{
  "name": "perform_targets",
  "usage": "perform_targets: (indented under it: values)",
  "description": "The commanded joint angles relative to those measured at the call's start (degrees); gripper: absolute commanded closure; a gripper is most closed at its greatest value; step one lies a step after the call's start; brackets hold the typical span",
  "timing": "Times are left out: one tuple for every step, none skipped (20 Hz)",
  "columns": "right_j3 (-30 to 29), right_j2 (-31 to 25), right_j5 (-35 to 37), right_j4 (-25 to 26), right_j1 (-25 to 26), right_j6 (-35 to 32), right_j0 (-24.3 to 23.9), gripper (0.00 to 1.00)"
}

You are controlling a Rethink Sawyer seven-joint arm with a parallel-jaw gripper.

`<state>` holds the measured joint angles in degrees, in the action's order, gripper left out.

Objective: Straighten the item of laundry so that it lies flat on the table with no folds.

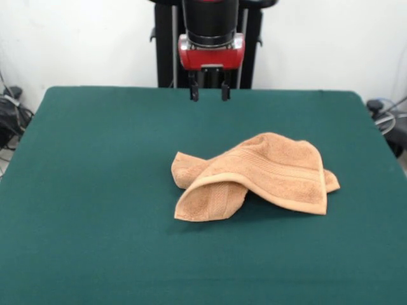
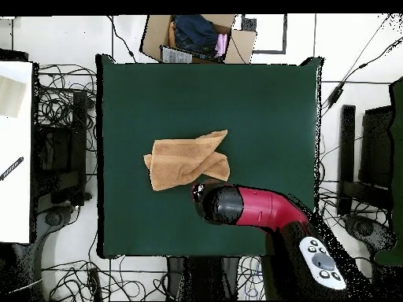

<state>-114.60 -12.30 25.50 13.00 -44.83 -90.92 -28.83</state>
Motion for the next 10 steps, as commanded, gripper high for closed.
perform_targets:
  values:
    - [-3.67,-5.16,-4.58,1.83,0.11,-3.84,1.2,0.0]
    - [-3.92,-5.13,-4.59,1.71,-0.06,-4.08,1.39,0.0]
    - [-4.11,-5.1,-4.71,1.63,-0.27,-4.31,1.58,0.0]
    - [-4.22,-5.07,-4.54,1.49,-0.49,-4.43,1.69,0.0]
    - [-4.34,-5.06,-4.34,1.37,-0.72,-4.5,1.82,0.0]
    - [-4.48,-5.06,-4.18,1.24,-0.98,-4.6,1.94,0.0]
    - [-4.59,-5.08,-4.02,1.1,-1.15,-4.67,2.04,0.0]
    - [-4.72,-4.99,-4.0,1.02,-1.37,-4.87,2.24,0.0]
    - [-4.82,-4.97,-4.18,0.98,-1.41,-5.0,2.33,0.0]
    - [-4.91,-4.94,-4.25,0.94,-1.38,-5.12,2.45,0.0]
